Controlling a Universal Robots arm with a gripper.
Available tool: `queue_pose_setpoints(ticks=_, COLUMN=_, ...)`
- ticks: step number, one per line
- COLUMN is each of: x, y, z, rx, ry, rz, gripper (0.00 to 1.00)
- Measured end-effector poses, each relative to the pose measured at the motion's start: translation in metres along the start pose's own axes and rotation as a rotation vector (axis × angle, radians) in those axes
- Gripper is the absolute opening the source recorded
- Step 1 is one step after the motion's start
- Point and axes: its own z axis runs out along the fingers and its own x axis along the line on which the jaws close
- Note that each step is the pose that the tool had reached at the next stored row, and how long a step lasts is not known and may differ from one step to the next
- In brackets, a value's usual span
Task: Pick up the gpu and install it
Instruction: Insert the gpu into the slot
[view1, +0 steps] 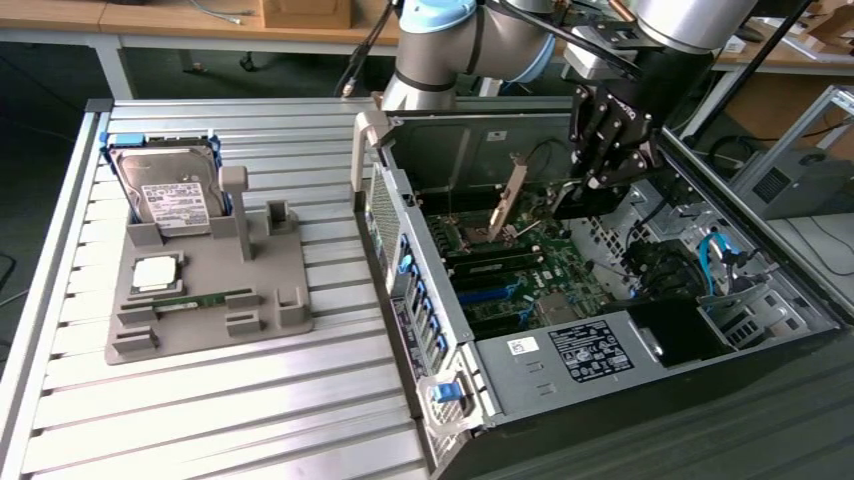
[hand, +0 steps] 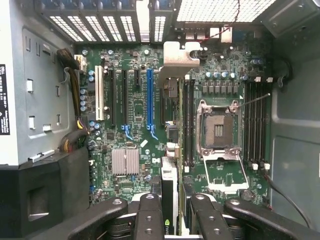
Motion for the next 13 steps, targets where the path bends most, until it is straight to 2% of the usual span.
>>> queue_pose_setpoints(ticks=13, x=0.0006, y=0.0039, z=0.0056, rx=-0.0001, ry=0.0, rz=-0.001, gripper=0.27)
